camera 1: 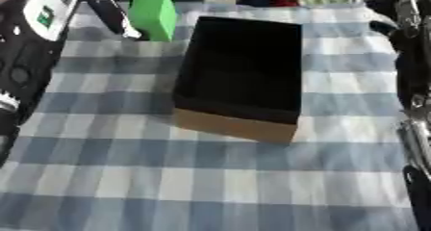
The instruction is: Pick up objects on the table and place them in the box.
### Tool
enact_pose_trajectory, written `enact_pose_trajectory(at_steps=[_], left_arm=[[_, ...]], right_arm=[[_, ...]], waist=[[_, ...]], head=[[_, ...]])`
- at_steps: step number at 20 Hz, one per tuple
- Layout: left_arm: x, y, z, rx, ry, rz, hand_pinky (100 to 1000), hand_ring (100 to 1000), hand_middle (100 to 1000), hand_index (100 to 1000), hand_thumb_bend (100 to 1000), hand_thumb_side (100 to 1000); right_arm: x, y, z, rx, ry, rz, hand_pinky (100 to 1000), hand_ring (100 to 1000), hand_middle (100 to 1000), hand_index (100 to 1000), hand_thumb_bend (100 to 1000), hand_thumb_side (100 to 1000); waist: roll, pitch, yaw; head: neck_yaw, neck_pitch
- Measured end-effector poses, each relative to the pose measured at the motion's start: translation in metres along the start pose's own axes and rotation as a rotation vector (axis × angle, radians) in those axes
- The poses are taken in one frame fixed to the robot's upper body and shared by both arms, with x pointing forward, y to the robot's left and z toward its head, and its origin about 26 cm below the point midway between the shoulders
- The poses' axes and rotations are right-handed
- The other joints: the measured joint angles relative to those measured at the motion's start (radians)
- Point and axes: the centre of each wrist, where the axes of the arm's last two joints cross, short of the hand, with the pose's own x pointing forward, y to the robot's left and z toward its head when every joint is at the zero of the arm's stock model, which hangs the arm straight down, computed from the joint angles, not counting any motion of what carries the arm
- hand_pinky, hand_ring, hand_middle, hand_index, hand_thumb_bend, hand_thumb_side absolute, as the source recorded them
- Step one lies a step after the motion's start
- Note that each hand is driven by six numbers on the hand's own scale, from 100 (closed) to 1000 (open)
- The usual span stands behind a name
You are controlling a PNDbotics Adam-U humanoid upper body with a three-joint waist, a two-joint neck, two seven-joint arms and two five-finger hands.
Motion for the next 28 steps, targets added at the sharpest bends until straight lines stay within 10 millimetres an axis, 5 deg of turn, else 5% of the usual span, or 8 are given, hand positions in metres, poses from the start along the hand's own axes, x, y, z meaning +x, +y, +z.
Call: enact_pose_trajectory(at_steps=[14, 22, 28], left_arm=[[0.074, -0.002, -0.026, 0.032, -0.227, 0.028, 816, 524, 330, 535, 100, 133], [0.072, -0.031, -0.04, -0.053, -0.196, 0.019, 857, 534, 352, 555, 100, 110], [0.068, -0.046, -0.049, -0.114, -0.216, 0.041, 914, 613, 450, 647, 268, 100]], right_arm=[[0.002, 0.003, 0.005, 0.0, -0.011, -0.013, 848, 884, 708, 931, 100, 858], [0.006, 0.003, 0.005, -0.001, -0.027, -0.008, 848, 883, 708, 931, 100, 849], [0.006, 0.003, 0.005, -0.003, -0.03, -0.005, 848, 883, 707, 931, 100, 862]], waist=[[0.012, -0.017, -0.007], [0.016, -0.017, -0.008], [0.017, -0.017, -0.011]], head=[[-0.004, 0.007], [-0.005, 0.007], [-0.009, 0.007]])
